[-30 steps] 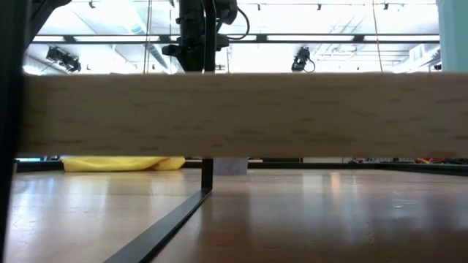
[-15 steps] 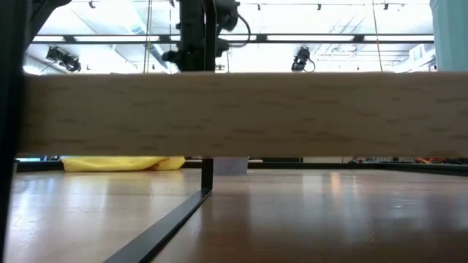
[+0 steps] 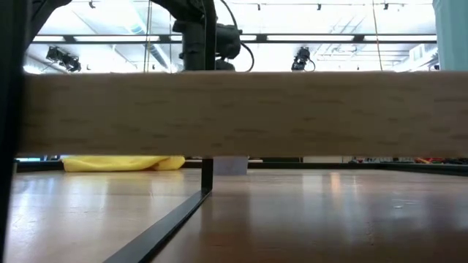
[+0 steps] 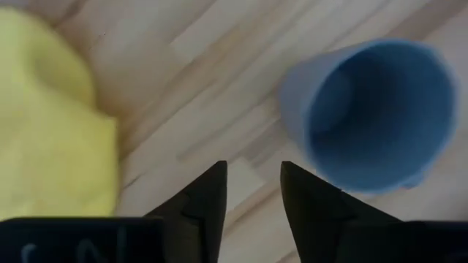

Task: Stack small to large cups/mugs on shelf
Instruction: Put the purple mug on the shelf

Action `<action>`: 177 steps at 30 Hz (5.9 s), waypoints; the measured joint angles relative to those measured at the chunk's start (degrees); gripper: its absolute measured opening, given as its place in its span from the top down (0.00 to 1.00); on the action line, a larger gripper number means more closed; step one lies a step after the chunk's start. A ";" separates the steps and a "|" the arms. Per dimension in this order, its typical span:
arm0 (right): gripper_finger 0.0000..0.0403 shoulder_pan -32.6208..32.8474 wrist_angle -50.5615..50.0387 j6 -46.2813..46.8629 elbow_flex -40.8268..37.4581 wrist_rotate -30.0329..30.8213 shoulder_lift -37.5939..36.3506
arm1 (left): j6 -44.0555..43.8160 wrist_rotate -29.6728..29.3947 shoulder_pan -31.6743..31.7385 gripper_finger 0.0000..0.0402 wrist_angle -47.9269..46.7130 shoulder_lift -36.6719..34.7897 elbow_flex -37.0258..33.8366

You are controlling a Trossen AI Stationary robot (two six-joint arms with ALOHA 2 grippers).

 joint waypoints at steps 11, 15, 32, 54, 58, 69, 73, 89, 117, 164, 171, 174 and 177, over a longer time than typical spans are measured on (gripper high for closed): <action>0.81 0.91 -7.04 -0.66 0.00 5.88 -4.90 | -1.94 0.81 -1.15 0.60 8.76 0.00 -0.11; 0.81 0.94 -7.30 -1.06 0.00 7.25 -5.05 | -1.93 0.74 -1.23 0.60 8.77 0.00 -0.11; 0.81 0.94 -7.45 -1.06 0.04 8.01 -5.05 | -2.49 0.40 -3.00 0.61 8.55 6.12 -0.11; 0.81 0.94 -7.47 -2.19 0.04 7.93 -5.05 | 1.30 0.10 -4.20 0.96 11.54 5.86 -0.07; 0.83 0.94 -7.47 -3.89 0.04 7.93 -5.05 | 1.61 0.83 -5.81 0.96 10.73 4.76 -0.09; 0.95 -0.59 -7.45 -10.68 -0.92 8.66 -6.64 | 1.12 1.56 -12.52 0.96 5.32 0.60 6.19; 0.99 -1.98 -7.43 -13.18 -3.48 11.57 -10.56 | 0.02 -0.09 -15.47 0.96 1.31 0.59 13.59; 0.98 -2.50 -7.55 -5.78 -30.95 16.32 -39.02 | -14.32 -4.01 -27.35 0.96 -5.91 0.51 23.31; 0.98 -7.06 -6.73 -18.69 -32.76 21.98 -43.35 | -32.81 2.00 -40.88 0.96 7.24 6.13 23.24; 0.99 -7.33 9.92 -35.23 -32.76 26.13 -39.78 | -41.54 -6.52 -45.88 0.96 2.72 11.39 23.29; 0.99 -7.28 24.17 -48.97 -32.76 19.90 -39.34 | -41.58 -6.09 -45.88 0.96 1.33 11.39 23.29; 0.99 -6.91 28.42 -50.39 -32.76 14.67 -38.49 | -41.60 -5.91 -45.88 0.96 0.90 11.35 23.29; 0.98 -7.46 32.20 -51.66 -32.74 12.56 -36.64 | -41.59 -5.91 -45.87 0.96 0.12 11.33 23.29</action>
